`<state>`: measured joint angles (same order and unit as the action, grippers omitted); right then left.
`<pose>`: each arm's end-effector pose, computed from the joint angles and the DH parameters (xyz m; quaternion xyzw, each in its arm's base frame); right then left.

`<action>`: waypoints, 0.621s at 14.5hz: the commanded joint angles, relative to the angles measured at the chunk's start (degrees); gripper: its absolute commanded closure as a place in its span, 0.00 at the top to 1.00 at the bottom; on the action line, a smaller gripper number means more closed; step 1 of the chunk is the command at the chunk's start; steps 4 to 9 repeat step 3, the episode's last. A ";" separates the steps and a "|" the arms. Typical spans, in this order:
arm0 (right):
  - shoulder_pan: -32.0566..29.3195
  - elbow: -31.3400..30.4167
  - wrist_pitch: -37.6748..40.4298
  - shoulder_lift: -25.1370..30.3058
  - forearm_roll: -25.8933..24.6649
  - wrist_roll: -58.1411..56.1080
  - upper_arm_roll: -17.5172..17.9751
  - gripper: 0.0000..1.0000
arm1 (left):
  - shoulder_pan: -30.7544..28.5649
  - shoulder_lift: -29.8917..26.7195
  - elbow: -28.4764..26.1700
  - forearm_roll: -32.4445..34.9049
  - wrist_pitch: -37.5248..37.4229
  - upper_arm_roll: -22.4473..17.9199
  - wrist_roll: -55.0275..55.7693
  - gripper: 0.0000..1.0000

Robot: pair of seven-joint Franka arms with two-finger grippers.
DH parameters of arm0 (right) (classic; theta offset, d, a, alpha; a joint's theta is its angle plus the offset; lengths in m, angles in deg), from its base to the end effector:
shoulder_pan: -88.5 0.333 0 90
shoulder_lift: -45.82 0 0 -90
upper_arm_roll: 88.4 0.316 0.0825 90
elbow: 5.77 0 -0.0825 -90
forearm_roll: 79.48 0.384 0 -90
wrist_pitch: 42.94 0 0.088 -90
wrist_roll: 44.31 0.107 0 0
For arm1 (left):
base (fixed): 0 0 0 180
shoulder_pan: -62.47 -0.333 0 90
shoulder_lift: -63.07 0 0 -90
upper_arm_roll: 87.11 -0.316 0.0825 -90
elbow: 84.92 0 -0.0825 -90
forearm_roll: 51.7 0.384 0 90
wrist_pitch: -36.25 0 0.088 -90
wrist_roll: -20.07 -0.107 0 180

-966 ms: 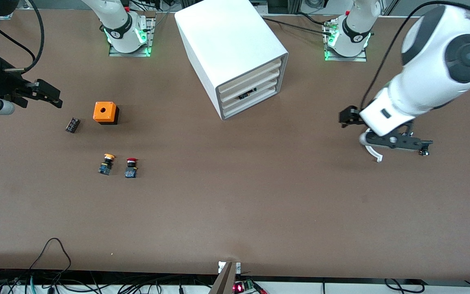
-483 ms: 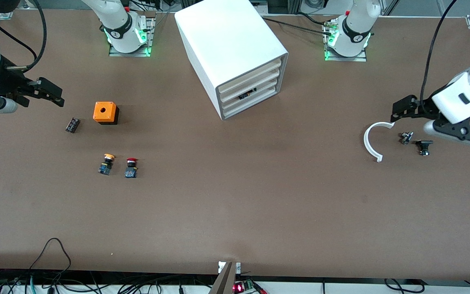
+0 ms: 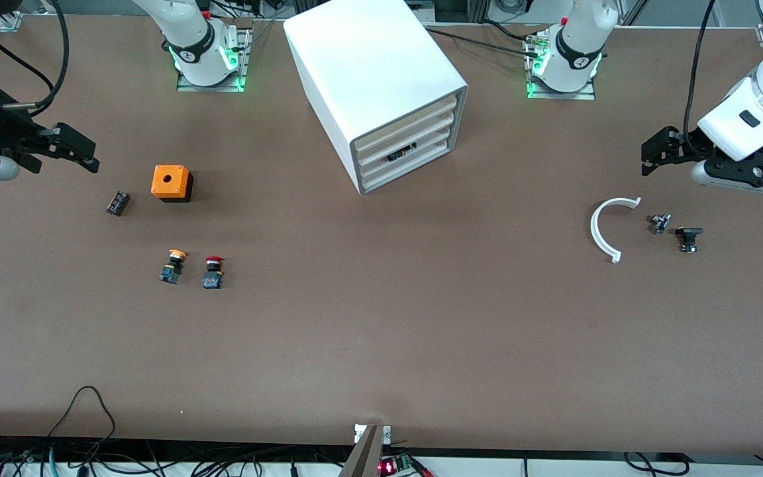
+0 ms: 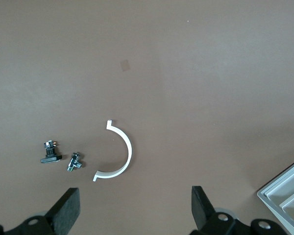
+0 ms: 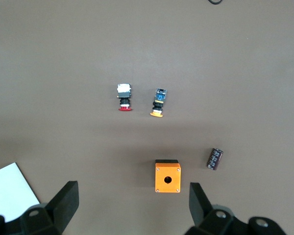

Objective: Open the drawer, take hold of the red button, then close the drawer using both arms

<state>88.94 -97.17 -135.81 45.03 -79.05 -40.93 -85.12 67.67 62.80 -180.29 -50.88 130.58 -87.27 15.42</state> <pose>0.5618 0.0371 0.6097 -1.0000 -0.0028 -0.0057 0.0045 0.5553 -0.0475 0.5893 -0.9963 0.0850 0.0067 0.0071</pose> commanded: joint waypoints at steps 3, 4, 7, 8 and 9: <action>-0.97 1.05 1.20 0.00 -0.52 -0.56 0.85 1.00 | 0.34 -0.78 -1.05 1.20 0.59 -0.55 0.35 1.00; -0.97 1.05 1.20 0.00 -0.52 -0.56 0.85 1.00 | 0.34 -0.78 -1.05 1.20 0.59 -0.55 0.35 1.00; -0.97 1.05 1.20 0.00 -0.52 -0.56 0.85 1.00 | 0.34 -0.78 -1.05 1.20 0.59 -0.55 0.35 1.00; -0.97 1.05 1.20 0.00 -0.52 -0.56 0.85 1.00 | 0.34 -0.78 -1.05 1.20 0.59 -0.55 0.35 1.00; -0.97 1.05 1.20 0.00 -0.52 -0.56 0.85 1.00 | 0.34 -0.78 -1.05 1.20 0.59 -0.55 0.35 1.00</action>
